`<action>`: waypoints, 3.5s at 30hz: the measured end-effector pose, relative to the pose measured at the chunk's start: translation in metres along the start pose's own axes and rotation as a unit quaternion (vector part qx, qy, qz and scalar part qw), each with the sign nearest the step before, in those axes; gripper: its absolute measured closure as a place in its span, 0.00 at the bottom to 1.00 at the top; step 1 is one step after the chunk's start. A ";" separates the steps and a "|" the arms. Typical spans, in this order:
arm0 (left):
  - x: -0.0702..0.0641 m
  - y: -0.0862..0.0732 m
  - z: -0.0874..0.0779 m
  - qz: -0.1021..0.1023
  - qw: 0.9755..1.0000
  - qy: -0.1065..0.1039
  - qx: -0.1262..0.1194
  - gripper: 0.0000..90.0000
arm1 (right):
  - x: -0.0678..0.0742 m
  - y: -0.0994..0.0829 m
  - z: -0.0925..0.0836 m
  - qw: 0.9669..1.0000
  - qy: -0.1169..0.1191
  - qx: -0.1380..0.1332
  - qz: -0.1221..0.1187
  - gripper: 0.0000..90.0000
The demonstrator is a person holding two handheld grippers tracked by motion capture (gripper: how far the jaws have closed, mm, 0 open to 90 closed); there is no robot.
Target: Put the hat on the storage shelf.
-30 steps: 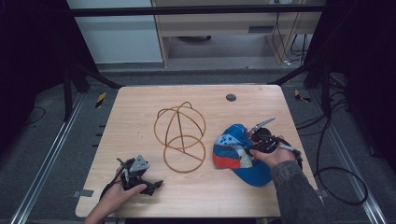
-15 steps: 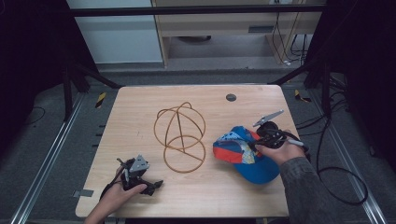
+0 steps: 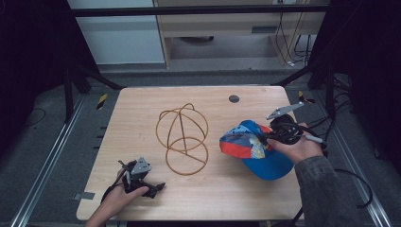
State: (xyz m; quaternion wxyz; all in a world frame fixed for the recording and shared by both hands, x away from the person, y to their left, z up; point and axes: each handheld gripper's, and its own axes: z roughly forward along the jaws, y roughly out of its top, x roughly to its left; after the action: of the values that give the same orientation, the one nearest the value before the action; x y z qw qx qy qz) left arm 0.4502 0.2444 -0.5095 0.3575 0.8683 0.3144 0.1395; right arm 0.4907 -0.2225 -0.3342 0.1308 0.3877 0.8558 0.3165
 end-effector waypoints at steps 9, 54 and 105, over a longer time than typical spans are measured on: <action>0.000 0.000 0.000 0.000 1.000 0.000 0.000 0.00 | -0.001 0.010 -0.016 1.000 -0.005 -0.015 -0.006 0.99; 0.000 0.000 0.000 0.000 1.000 0.000 -0.001 0.00 | 0.009 0.048 -0.076 0.995 -0.028 -0.093 -0.032 0.99; 0.000 0.000 0.000 0.000 1.000 0.001 0.000 0.00 | 0.096 0.174 -0.024 0.977 0.035 -0.178 -0.111 0.99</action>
State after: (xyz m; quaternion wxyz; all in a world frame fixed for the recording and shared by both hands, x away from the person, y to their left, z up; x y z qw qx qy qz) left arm 0.4504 0.2442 -0.5093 0.3570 0.8681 0.3150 0.1404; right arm 0.5170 -0.0748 -0.2015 0.2018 0.2491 0.8278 0.4603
